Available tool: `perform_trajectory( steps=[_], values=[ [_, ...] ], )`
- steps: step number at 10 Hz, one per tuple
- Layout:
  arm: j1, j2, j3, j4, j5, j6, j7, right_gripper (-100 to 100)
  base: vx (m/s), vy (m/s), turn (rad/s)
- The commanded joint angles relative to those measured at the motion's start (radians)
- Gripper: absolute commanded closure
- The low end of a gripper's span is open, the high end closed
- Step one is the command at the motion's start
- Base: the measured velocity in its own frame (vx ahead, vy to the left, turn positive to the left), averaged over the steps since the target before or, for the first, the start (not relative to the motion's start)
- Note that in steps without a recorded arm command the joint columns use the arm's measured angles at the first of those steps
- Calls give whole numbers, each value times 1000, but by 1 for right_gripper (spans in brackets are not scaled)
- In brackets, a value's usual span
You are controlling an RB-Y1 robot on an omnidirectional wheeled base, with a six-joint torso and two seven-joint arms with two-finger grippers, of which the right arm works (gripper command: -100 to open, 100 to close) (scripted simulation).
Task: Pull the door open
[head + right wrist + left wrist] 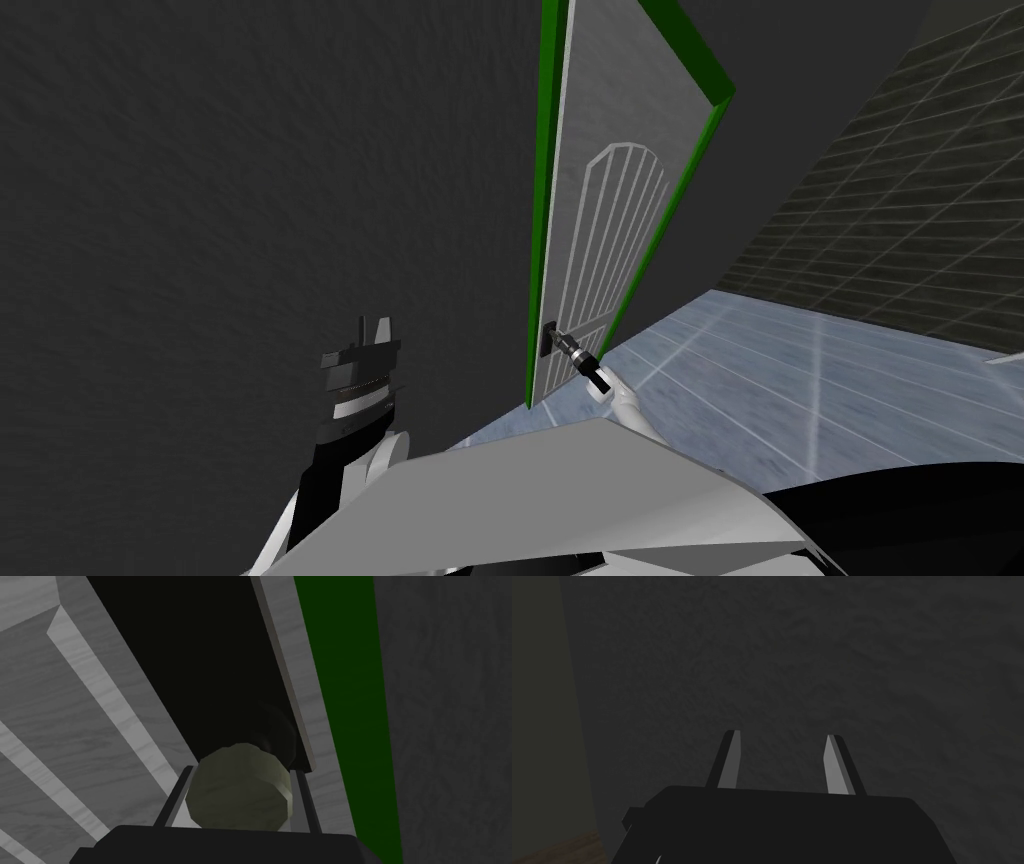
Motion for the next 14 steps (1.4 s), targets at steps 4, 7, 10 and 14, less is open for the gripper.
perform_trajectory(
  steps=[4,7,10,14],
  values=[
    [-6,-1,21,3,-87,16,-118,100,-59,-46,84],
    [-10,-4,32,6,-142,28,-194,100,-56,-57,98],
    [-14,-7,43,9,-198,40,-267,100,-52,-52,88],
    [-19,-10,56,13,-259,52,-361,100,-66,-50,80]
  ],
)
